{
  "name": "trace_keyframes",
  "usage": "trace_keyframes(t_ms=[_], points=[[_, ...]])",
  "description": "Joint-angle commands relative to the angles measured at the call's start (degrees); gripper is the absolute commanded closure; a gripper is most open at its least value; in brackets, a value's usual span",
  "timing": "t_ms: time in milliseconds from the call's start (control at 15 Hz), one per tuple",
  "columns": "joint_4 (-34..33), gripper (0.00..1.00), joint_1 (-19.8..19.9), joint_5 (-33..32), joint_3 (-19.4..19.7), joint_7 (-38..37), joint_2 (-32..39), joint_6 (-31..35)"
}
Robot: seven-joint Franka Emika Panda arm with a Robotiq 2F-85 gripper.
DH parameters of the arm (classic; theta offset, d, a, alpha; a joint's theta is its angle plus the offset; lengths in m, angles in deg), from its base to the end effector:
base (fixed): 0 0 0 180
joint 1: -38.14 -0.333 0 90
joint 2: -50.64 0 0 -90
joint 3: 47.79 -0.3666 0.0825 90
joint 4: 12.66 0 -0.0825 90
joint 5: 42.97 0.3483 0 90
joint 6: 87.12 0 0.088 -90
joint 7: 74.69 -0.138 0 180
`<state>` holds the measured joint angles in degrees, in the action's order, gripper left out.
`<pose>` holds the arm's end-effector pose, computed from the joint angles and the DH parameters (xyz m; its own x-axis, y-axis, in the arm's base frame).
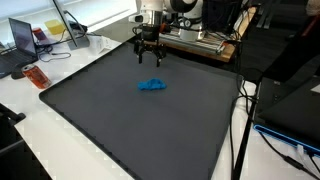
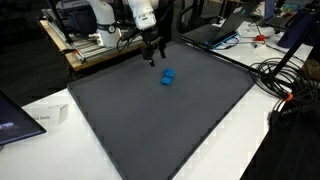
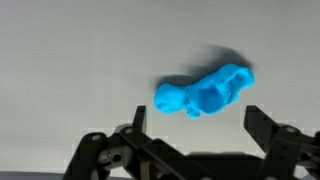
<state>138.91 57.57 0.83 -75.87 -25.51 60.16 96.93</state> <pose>0.4477 0.0012 0.2800 0.8995 0.1970 0.3899 0.2122 -0.9772 0.0042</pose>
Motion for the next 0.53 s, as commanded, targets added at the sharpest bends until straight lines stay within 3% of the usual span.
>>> trace_keyframes(t_ms=[0,467], points=[[0.00,0.00,0.00,0.00,-0.03,0.00,0.00,0.01],[-1.38,0.00,-1.17,-10.64,5.39,6.58,-0.46,-2.20]])
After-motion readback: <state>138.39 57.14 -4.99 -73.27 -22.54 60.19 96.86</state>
